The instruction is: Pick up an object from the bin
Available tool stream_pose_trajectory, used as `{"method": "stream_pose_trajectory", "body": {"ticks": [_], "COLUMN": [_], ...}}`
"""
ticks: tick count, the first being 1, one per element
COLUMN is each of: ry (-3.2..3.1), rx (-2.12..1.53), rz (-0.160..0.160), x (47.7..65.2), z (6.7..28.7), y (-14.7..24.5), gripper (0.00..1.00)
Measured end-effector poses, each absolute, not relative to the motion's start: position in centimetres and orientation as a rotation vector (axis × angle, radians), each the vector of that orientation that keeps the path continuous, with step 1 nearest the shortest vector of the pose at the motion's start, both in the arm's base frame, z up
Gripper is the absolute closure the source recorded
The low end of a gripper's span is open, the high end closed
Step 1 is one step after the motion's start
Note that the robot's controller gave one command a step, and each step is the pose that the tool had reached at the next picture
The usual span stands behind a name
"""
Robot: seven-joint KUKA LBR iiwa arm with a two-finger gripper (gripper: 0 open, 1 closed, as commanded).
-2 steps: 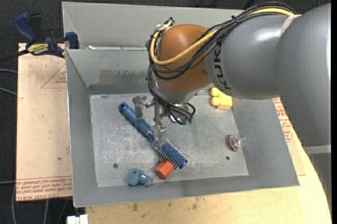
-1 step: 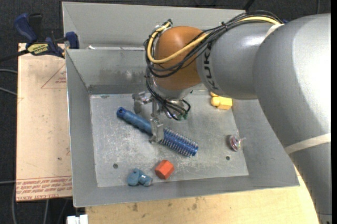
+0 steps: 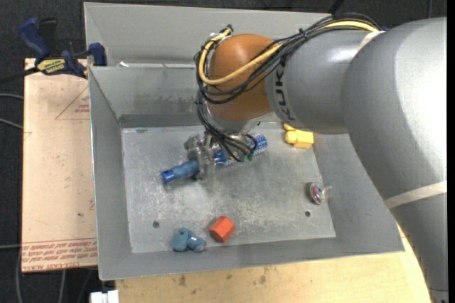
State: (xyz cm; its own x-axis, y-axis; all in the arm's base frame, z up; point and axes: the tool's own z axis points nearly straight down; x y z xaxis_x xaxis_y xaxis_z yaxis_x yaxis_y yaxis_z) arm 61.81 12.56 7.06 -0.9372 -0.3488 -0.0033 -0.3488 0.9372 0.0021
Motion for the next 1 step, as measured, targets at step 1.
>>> {"method": "stream_pose_trajectory", "body": {"ticks": [1], "ry": [3.071], "rx": [-0.606], "rz": [0.002], "x": [62.31], "z": [17.85], "y": [13.44], "gripper": [1.0]}}
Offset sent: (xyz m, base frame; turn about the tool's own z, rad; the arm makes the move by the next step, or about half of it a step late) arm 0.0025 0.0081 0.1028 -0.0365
